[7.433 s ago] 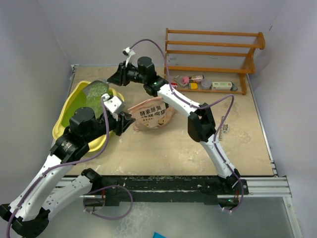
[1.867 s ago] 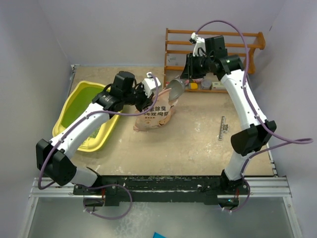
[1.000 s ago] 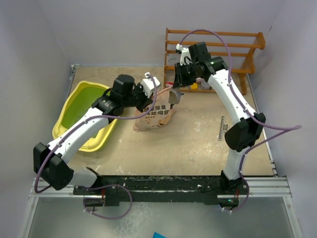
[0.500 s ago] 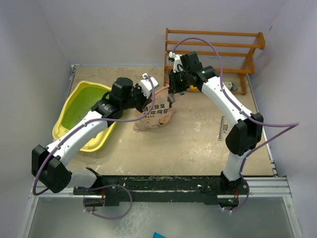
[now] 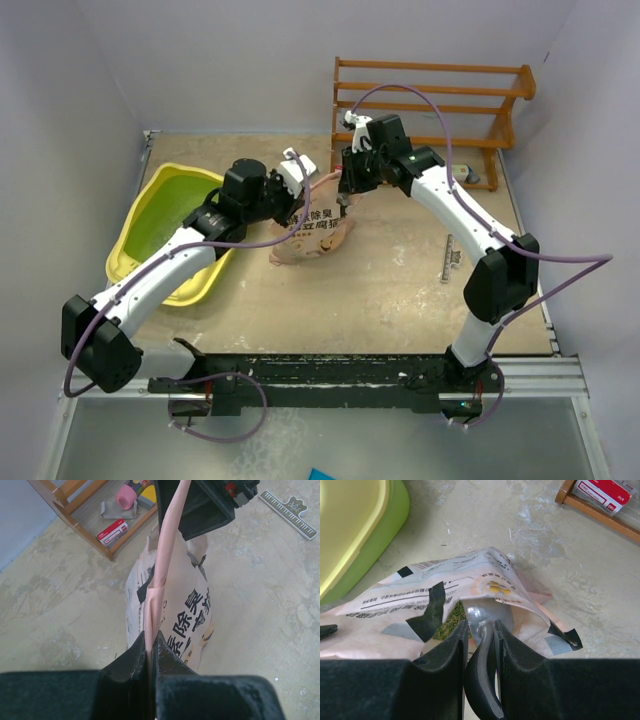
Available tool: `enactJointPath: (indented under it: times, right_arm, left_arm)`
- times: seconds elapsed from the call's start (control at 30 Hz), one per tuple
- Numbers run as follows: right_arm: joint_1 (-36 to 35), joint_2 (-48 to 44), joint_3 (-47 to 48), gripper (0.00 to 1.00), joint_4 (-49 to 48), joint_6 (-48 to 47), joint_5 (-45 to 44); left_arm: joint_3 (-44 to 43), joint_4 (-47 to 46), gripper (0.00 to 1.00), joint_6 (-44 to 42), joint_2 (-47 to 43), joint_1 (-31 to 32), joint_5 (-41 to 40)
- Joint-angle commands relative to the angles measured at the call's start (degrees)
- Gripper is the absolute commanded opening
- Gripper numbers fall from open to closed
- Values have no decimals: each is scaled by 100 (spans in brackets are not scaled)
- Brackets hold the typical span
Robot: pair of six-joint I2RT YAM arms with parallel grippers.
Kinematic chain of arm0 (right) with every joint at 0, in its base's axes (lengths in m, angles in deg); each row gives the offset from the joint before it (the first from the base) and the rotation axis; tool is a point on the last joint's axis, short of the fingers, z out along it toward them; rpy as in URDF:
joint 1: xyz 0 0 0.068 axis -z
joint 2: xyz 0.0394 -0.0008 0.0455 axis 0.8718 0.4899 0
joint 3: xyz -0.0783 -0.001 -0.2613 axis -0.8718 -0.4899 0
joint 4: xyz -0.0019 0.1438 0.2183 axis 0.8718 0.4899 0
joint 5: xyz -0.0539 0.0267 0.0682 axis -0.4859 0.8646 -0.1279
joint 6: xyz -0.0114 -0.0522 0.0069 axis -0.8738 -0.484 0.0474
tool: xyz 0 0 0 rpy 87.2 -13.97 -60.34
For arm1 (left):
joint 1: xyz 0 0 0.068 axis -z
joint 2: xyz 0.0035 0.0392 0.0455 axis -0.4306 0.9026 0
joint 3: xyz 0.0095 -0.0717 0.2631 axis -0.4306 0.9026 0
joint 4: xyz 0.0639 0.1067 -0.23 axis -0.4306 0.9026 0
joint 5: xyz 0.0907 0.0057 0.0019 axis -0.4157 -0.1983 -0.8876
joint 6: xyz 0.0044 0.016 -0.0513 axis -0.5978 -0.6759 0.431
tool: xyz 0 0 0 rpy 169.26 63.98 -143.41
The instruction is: Fill the litter box with clean litter
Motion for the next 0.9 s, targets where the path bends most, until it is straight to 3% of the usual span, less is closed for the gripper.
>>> enactJointPath:
  times: [0.0, 0.43, 0.7, 0.87]
  right_arm:
    - [-7, 59, -143, 0, 233, -117, -245]
    - [-54, 555, -151, 0, 339, -66, 239]
    - [-93, 594, -355, 0, 452, -22, 523]
    - [-103, 558, -627, 0, 228, 118, 717]
  left_arm:
    - [-18, -840, 0, 176, -383, 38, 119]
    - [258, -945, 0, 190, -405, 55, 246]
    - [246, -875, 20, 228, -216, 56, 464]
    - [262, -827, 24, 248, -205, 62, 497]
